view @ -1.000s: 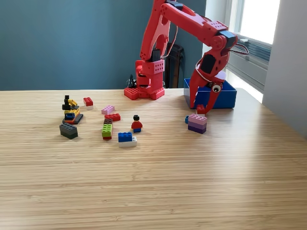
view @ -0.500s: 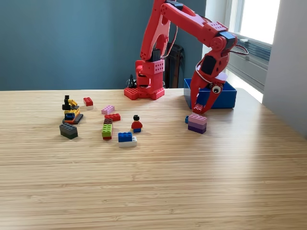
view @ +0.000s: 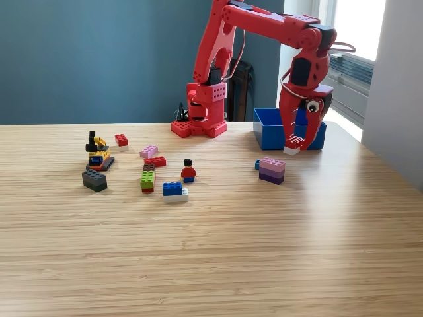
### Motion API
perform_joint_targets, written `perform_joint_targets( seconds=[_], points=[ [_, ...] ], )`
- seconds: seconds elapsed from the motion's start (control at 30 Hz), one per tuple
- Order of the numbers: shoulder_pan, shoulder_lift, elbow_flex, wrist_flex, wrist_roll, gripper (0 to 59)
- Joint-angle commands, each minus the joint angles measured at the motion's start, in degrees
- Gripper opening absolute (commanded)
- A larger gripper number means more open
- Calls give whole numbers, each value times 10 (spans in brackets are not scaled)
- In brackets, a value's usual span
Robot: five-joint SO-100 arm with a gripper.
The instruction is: Grasp a lego block and put it in the bin.
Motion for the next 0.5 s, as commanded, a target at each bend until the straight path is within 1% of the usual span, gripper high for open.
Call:
perform_joint_targets(
  seconds=[0.03, 0.2, 0.5],
  points=[
    [-14, 19, -50, 33, 28, 0],
    [-43, 42, -76, 91, 54, 0],
    [-89, 172, -70, 145, 66, 0]
  ],
)
